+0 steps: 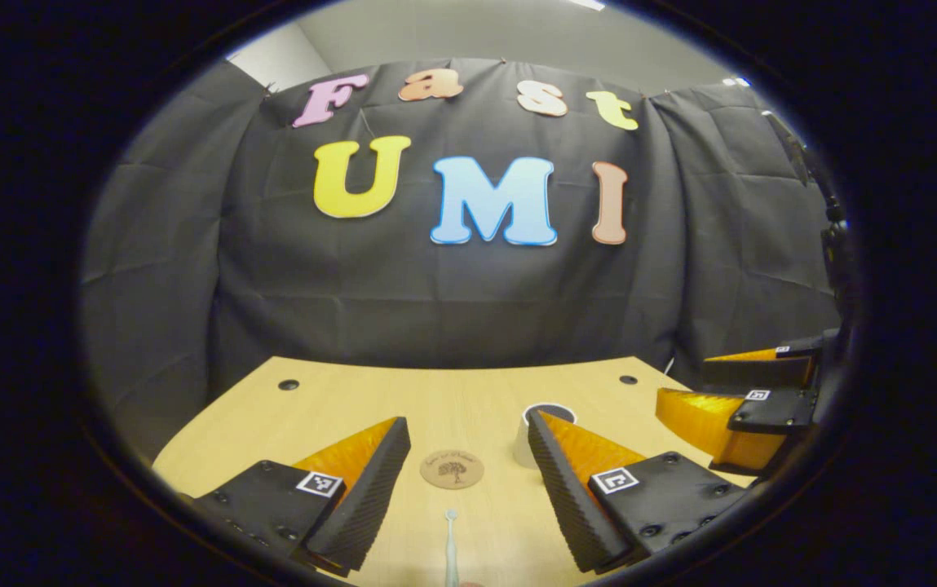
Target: Put the toothbrush and toothpaste on the desktop into the cup, then pick up the cup and place it on the coaster on the desktop.
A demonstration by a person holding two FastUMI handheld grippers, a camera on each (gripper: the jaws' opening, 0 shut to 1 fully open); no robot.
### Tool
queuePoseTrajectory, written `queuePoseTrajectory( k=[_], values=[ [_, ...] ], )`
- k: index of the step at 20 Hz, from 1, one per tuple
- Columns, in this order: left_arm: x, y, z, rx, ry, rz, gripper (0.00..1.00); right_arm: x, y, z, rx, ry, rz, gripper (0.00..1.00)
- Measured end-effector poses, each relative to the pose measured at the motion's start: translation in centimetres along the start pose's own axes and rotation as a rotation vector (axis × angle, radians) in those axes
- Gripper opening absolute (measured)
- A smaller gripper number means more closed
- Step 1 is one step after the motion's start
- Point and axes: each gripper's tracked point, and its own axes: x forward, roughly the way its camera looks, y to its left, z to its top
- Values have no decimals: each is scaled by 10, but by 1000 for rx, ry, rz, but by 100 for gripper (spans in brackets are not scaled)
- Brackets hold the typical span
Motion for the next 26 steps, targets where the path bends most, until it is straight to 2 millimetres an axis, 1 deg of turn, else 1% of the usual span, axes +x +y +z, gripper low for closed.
queuePoseTrajectory(
  k=[4, 5, 9, 10, 11, 13, 14, 16, 21, 24, 26],
  values=[
    [15, 6, -29, 16, 100, -4, 94, 16, 13, -30, 6, 129, 25, 92],
    [19, 7, -39, 20, 136, -4, 95, 20, 15, -42, 15, 172, 27, 92],
    [30, 11, -71, 28, 276, -4, 95, 36, 19, -75, 52, 313, 17, 92],
    [33, 12, -79, 35, 316, -3, 95, 38, 21, -80, 64, 353, 20, 92],
    [36, 13, -88, 38, 356, -5, 94, 35, 22, -83, 76, 400, 25, 92],
    [38, 15, -109, 42, 444, -10, 95, 34, 22, -84, 108, 462, 38, 92],
    [38, 15, -116, 41, 480, -9, 95, 34, 21, -83, 122, 479, 43, 92],
    [34, 17, -124, 31, 539, -7, 96, 38, 21, -95, 124, 519, 46, 92],
    [25, 18, -148, -3, 702, -6, 95, 40, 23, -116, 171, 638, 60, 93],
    [19, 10, -176, -35, 831, -10, 97, 42, 21, -135, 201, 715, 69, 93],
    [17, 8, -185, -43, 879, -18, 97, 42, 21, -144, 209, 749, 69, 93]
  ],
)
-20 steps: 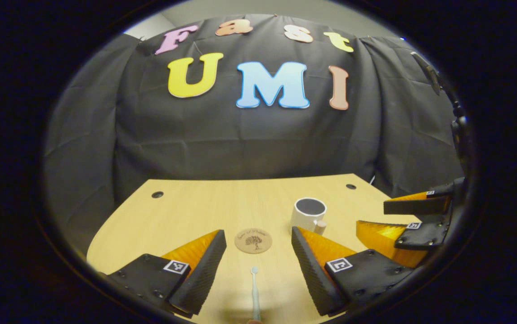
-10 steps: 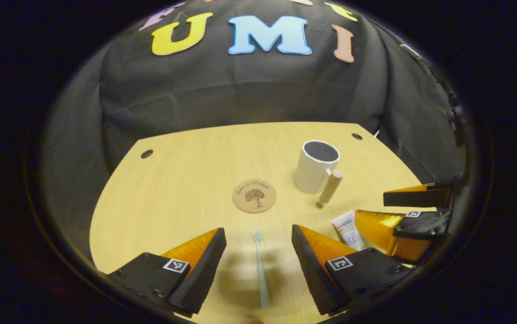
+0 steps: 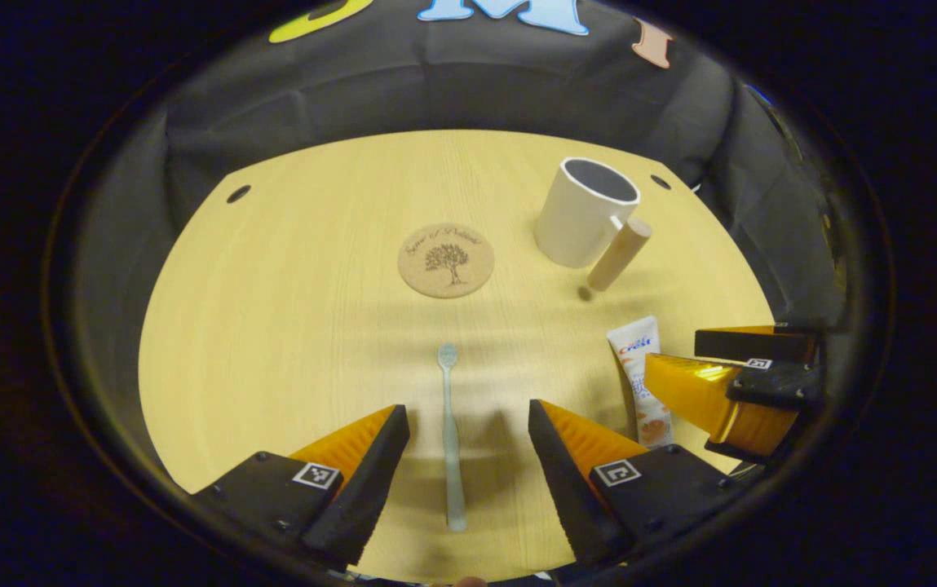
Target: Put the toothbrush and toothpaste on the desktop into the cup, then pick up the cup and place it on the coaster on the desktop.
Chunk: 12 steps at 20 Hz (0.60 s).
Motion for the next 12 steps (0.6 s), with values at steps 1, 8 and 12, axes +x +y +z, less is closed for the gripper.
queuePoseTrajectory(
  k=[1, 8, 12],
  values=[
    [2, 0, -3, -4, 19, -1, 97, 4, 0, -2, 6, 10, 4, 93],
    [14, 6, -27, -55, 128, 10, 97, 20, 3, -25, -22, 106, 6, 93],
    [16, 8, -32, -39, 159, 28, 97, 25, 0, -29, -29, 140, -4, 95]
  ],
)
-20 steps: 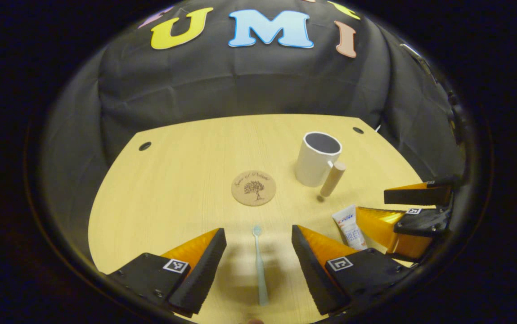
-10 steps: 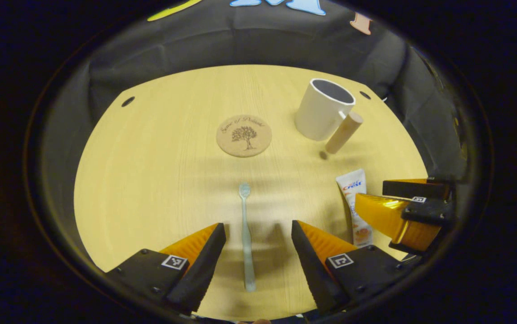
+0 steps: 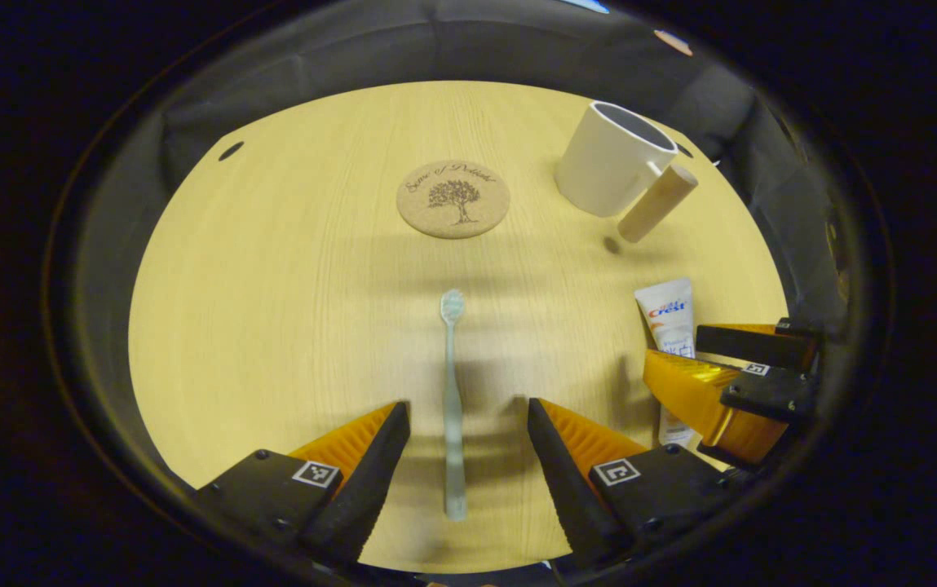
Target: Put the toothbrush and toothpaste on the desktop into the cup, then pick up the cup and place it on the coaster on the desktop.
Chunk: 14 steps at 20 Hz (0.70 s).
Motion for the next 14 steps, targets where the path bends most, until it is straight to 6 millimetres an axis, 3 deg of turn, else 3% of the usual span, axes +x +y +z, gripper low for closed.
queuePoseTrajectory(
  k=[8, 9, 10, 11, 12, 13, 14],
  values=[
    [5, 6, -2, 42, 27, 53, 95, 8, -3, -7, -1, 57, -9, 93],
    [5, 5, -1, 50, 20, 53, 89, 8, -4, -5, -9, 51, -12, 82],
    [5, 4, -1, 48, 17, 58, 89, 10, -3, -6, -19, 52, -15, 76],
    [5, 4, 0, 50, 10, 58, 83, 10, -6, -8, -26, 62, -27, 77],
    [5, 4, 0, 50, -2, 56, 83, 10, -8, -10, -29, 66, -35, 70],
    [4, 3, 1, 40, -5, 59, 66, 10, -10, -9, -31, 68, -36, 62],
    [4, 4, 0, 36, -8, 61, 60, 9, -10, -11, -30, 75, -28, 57]
  ],
)
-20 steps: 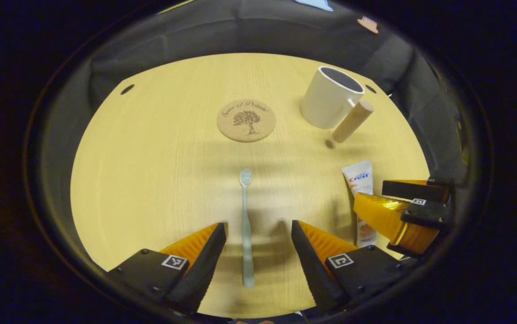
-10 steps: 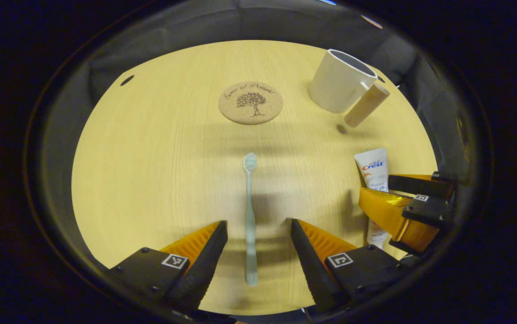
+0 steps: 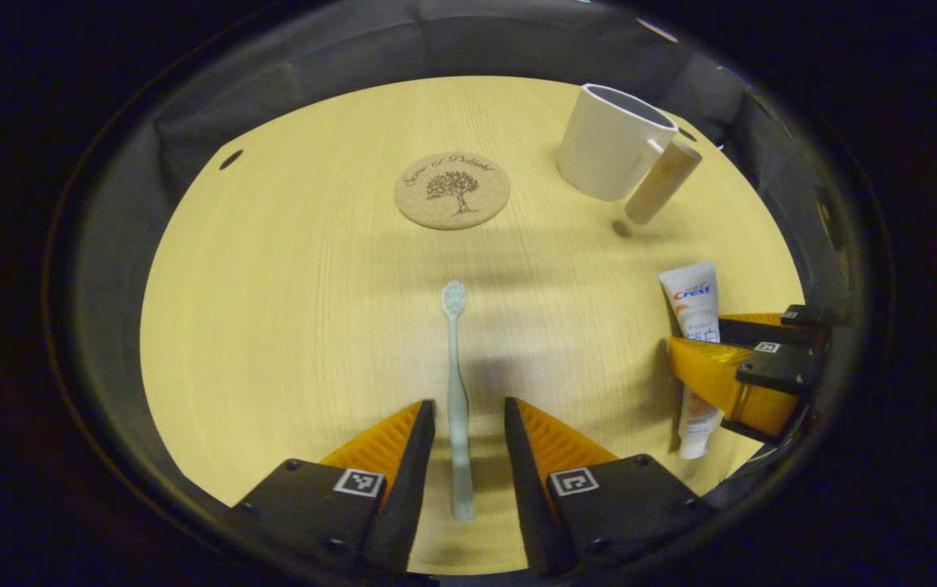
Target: Put the toothbrush and toothpaste on the desktop into the cup, then pick up the cup and place it on the coaster on the desktop.
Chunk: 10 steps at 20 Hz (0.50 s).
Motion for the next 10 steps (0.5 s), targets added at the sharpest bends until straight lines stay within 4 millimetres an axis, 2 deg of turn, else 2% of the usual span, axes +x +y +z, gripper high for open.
queuePoseTrajectory(
  k=[1, 2, 3, 4, 5, 6, 7, 10],
  values=[
    [0, 1, 1, -4, 1, 2, 46, -1, -1, 1, -2, 0, 4, 56],
    [1, 1, 1, -9, -1, 2, 40, -2, -1, -1, 16, 9, 17, 56],
    [1, 0, 1, -7, 1, -1, 27, -2, -1, 0, 30, 10, 23, 45],
    [0, 0, 1, 4, 1, -7, 26, -2, 0, -1, 35, 15, 31, 38],
    [0, 0, 4, 1, 3, -4, 25, -3, -1, 0, 37, 12, 35, 41],
    [0, 1, 2, 10, -1, -15, 17, -3, 0, 0, 54, 12, 42, 41],
    [-1, 1, -1, 15, -2, -25, 17, -4, 1, 1, 57, 7, 56, 36],
    [-2, 1, 3, 17, -15, -57, 14, -5, 1, 1, 66, -7, 82, 33]
  ],
)
